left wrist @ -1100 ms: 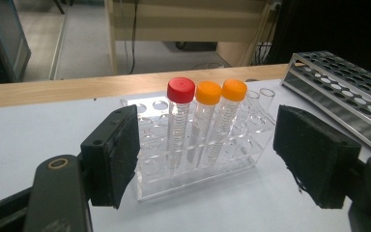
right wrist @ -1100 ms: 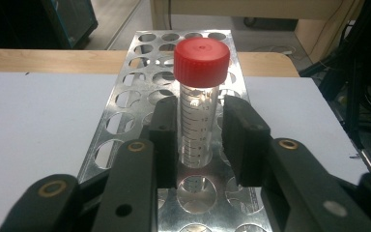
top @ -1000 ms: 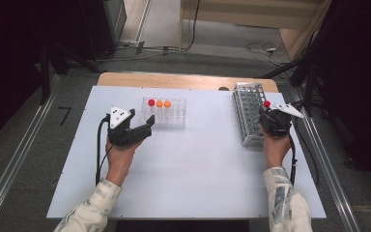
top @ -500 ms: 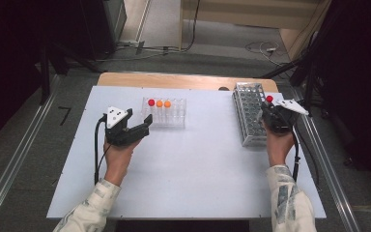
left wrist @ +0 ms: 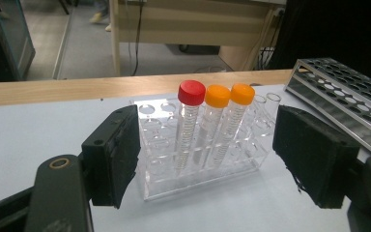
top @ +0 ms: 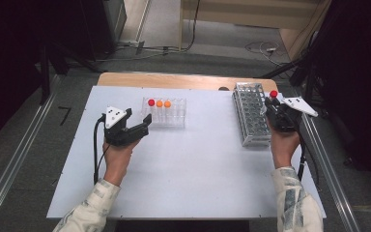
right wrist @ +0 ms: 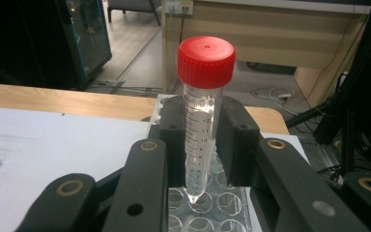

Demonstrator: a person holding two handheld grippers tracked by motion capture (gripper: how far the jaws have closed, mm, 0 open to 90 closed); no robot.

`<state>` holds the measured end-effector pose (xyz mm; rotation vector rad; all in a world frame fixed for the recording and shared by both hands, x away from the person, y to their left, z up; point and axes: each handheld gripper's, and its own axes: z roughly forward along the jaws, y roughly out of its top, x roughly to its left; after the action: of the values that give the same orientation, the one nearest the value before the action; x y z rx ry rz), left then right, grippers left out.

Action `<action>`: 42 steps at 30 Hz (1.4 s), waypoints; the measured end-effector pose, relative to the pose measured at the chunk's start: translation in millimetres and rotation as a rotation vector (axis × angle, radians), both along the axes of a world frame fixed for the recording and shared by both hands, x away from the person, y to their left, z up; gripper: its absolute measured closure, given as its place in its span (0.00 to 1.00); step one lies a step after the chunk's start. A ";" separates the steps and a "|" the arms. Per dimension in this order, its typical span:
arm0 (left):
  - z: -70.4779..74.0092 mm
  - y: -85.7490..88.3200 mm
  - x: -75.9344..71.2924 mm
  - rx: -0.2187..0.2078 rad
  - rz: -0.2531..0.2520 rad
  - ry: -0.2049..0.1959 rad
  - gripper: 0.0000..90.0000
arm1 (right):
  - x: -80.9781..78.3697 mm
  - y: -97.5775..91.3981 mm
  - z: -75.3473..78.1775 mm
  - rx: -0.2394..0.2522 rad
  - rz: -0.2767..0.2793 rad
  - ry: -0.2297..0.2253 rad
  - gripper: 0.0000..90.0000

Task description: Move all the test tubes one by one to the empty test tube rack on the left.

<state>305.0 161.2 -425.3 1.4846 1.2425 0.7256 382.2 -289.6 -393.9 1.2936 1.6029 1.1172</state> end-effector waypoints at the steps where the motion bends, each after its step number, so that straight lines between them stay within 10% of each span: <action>1: -0.1 0.0 0.1 -0.001 0.000 0.000 0.28 | -1.3 1.2 0.7 0.002 0.005 0.000 0.79; 17: 1.0 1.2 -0.8 -0.007 -0.001 -0.006 0.28 | -17.1 31.8 3.3 0.000 0.115 -0.023 0.79; 42: 3.0 2.2 -3.7 -0.014 -0.002 -0.016 0.28 | -43.3 136.0 -21.5 0.023 0.394 0.010 0.79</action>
<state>301.3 163.4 -422.3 1.4659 1.2312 0.7246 338.9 -153.6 -415.4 1.0217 1.9097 1.3670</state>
